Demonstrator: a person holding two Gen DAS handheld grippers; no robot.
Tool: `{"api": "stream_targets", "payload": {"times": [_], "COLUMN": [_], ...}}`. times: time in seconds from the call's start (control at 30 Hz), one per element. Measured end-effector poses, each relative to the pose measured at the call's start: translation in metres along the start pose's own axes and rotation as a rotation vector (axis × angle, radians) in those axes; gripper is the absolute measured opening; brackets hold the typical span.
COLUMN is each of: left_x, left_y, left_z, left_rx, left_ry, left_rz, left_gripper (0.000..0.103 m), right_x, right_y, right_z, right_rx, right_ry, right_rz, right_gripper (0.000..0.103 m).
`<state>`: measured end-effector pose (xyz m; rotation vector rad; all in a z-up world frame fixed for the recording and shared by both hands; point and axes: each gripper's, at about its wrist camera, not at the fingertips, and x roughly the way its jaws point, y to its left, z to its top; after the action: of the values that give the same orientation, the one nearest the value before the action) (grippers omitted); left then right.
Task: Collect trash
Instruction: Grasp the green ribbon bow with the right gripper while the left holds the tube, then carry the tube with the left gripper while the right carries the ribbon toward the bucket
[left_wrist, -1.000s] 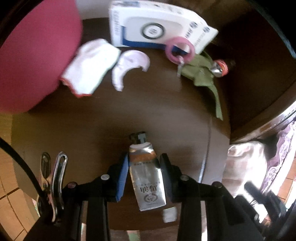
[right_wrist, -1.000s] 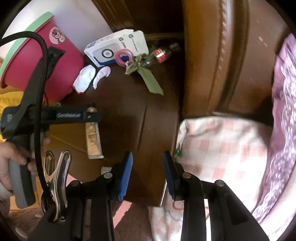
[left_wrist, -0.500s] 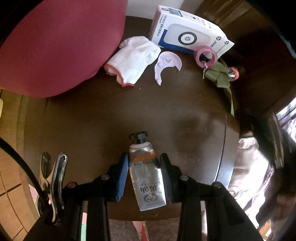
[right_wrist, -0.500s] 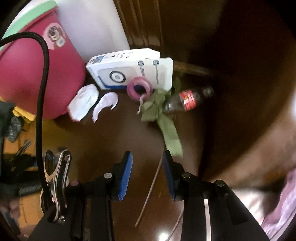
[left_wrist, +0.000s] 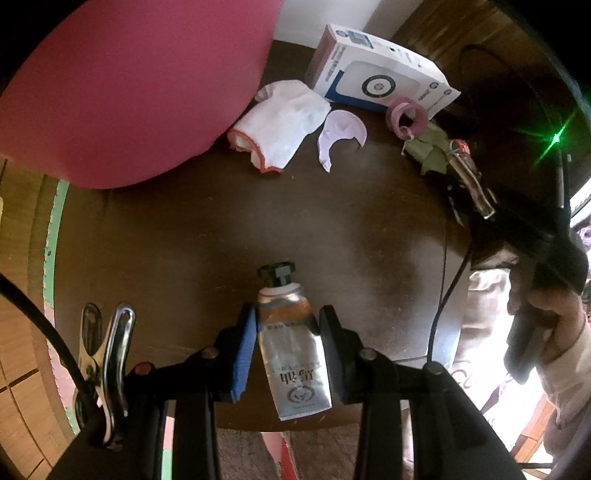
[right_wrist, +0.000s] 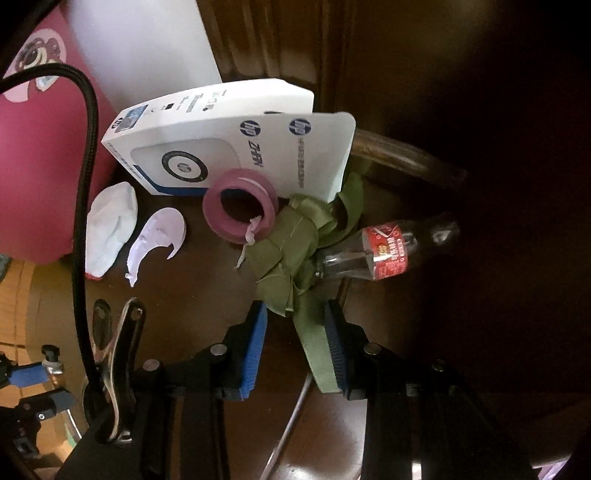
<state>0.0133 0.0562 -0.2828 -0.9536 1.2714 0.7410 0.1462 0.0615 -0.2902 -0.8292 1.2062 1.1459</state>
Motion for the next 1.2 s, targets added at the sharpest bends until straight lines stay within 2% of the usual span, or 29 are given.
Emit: {"api": "stream_targets", "payload": {"times": [0.03,0.13,0.53,0.87,1.2], "left_x": [0.003,-0.001,-0.036,-0.087,-0.151], "left_y": [0.001,-0.001,-0.013,-0.017,-0.031], "left_z": [-0.001,-0.001,0.000,-0.003,0.002], "left_rx": [0.003,0.016,0.067,0.120,0.183], "left_ry": [-0.002,-0.011,-0.055,-0.113,-0.211], "left_rz": [-0.002,-0.008,-0.052,-0.099,-0.162], "left_gripper": [0.036,0.036,0.036,0.036,0.036], "right_x": [0.000,-0.004,-0.060,-0.117,-0.177], "right_y": [-0.002,-0.003,0.004,0.029,0.060], "right_z": [-0.001,-0.003,-0.010,-0.030,-0.046], "right_rx": [0.017,0.027,0.038,0.060,0.055], "right_ry": [0.005,-0.002,-0.073,-0.128,-0.196], "right_rz": [0.028,0.054,0.125,0.148,0.148], "right_gripper": [0.015,0.004,0.003,0.003,0.003]}}
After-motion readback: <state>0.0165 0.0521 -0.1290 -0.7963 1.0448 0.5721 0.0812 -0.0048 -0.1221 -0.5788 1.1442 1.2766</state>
